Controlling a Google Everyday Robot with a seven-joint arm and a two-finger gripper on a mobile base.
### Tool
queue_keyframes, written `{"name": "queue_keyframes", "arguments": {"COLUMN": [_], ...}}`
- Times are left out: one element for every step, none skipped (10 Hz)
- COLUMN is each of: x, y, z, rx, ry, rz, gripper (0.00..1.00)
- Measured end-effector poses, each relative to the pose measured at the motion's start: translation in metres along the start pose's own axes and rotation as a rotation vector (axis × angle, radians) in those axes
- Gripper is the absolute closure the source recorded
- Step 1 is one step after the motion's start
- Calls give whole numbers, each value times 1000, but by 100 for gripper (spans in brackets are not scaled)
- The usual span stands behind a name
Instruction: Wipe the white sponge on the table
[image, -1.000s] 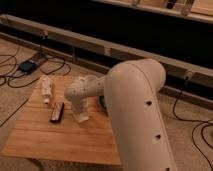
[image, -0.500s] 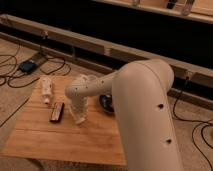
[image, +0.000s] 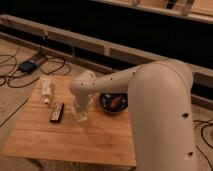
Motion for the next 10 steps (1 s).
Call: {"name": "queue_keyframes", "arguments": {"x": [9,22,29,37,42,46,49,54,60,65], "y": [-4,-10,-14,-18,-20,-23,-23,-24,-27,-29], "z": [1,5,8,12,16,20,23,26,30,33], "rx": [5,20,31,46,58,70,81,94,108,119], "ry": [26,73,101,138,165,189,210,230,251,266], "rz": [-1,-6,-10,-16,-19,-22,-27,-30,-28,-25], "gripper": [100,100,100,100,100,100,100,100,100,100]}}
